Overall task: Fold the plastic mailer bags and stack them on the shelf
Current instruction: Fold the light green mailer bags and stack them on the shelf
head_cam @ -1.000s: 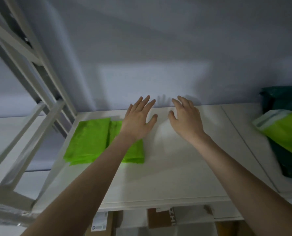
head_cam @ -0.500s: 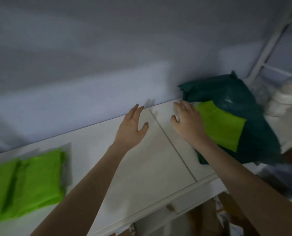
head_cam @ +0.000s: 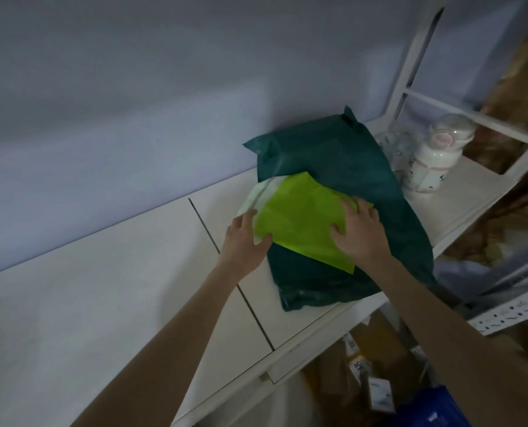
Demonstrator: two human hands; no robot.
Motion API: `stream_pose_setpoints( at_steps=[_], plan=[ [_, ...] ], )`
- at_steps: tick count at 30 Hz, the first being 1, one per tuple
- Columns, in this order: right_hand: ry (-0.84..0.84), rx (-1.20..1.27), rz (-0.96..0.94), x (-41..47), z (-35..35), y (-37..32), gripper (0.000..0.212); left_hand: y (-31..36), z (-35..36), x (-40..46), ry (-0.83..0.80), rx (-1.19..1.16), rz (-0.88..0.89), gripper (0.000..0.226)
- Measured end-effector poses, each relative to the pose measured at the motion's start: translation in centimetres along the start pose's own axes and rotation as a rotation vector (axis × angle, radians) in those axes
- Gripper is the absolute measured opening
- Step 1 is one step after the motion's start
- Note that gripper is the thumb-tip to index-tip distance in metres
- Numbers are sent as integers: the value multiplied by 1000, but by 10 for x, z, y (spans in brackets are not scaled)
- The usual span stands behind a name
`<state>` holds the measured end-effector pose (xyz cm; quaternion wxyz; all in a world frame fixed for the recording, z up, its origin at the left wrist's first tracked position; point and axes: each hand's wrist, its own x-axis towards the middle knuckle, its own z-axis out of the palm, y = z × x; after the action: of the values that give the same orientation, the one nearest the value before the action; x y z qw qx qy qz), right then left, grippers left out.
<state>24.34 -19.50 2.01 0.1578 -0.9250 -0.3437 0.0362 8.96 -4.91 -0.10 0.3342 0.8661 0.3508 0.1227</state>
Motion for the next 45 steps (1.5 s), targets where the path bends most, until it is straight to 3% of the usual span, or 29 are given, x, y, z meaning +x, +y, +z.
stream_pose_setpoints(
  at_steps=[7,10,13,18,22,26,30,33,36,38,45],
  plan=[
    [-42,44,67,13,16,27,65,16,38,10,-9,199,198,58],
    [-51,160,80,16,22,28,69,19,49,11,-40,230,210,61],
    [68,297,53,17,26,25,70,17,55,11,-85,266,193,64],
    [84,294,92,20,22,20,73,9,51,10,-110,240,160,61],
    [-19,188,111,16,17,13,70,4,43,7,-20,179,82,56],
    [-12,52,67,12,18,2,53,-1,32,2,137,196,-98,67],
    [-5,11,15,9,26,-6,47,-8,22,-1,153,185,-243,74],
    [-93,271,14,7,29,-14,42,-11,18,-2,117,106,-277,68],
    [-201,514,74,4,28,-26,59,-12,15,-4,115,-44,-248,65],
    [-209,556,79,3,30,-30,61,-11,10,-7,150,-150,-239,64],
    [-249,576,-4,-3,34,-48,36,-14,-18,-15,318,-426,-342,64]
  ],
)
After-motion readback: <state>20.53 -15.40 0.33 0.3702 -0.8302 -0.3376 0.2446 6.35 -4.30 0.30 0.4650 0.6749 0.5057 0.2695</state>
